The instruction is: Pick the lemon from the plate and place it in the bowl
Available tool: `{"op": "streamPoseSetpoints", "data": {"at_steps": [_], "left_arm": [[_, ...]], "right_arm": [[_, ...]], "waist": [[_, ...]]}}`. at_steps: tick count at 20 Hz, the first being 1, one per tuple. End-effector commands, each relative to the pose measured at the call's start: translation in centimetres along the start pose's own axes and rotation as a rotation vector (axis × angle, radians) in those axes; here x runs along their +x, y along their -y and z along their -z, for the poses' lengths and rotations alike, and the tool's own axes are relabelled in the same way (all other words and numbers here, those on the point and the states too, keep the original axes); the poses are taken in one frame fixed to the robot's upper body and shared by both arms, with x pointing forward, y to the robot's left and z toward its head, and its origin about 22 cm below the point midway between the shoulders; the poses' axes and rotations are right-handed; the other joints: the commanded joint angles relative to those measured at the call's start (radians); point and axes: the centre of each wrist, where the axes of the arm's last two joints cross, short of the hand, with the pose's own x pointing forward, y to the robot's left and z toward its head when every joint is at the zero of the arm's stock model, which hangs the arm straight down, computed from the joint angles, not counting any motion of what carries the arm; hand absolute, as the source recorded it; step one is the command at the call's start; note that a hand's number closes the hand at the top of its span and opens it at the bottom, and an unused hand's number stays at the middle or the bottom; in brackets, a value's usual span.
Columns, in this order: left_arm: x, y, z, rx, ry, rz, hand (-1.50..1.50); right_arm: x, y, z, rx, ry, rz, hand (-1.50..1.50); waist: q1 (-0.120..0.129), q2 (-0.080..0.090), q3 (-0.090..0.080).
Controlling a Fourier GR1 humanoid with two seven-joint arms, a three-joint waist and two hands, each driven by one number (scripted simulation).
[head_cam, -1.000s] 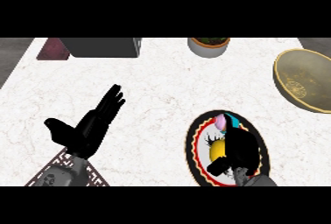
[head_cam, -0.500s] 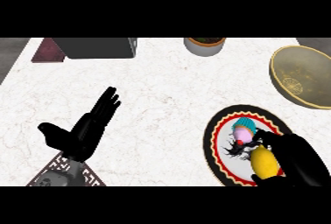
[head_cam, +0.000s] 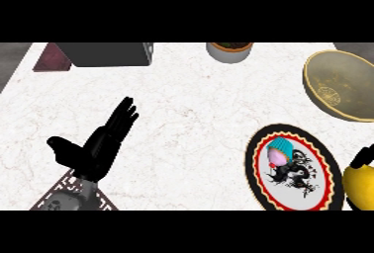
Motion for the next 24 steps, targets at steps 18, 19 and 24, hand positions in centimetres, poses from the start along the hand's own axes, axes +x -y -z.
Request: {"op": "streamPoseSetpoints", "data": {"at_steps": [18,19,24], "left_arm": [[1.0,-0.2,1.4,-0.024,0.004,0.002,0.00],[0.5,2.0,0.3,-0.061,-0.004,-0.002,0.00],[-0.5,-0.2,0.9,-0.040,0.005,0.013,0.00]], "right_arm": [[-7.8,8.6,9.1,-0.193,-0.126,0.157,1.50],[-7.4,5.5,10.5,-0.201,-0.143,0.155,1.50],[-11.3,4.5,13.7,-0.210,-0.138,0.136,1.50]], "waist": [[0.040,0.009,0.001],[0.054,0.012,0.001],[0.047,0.012,0.001]]}}
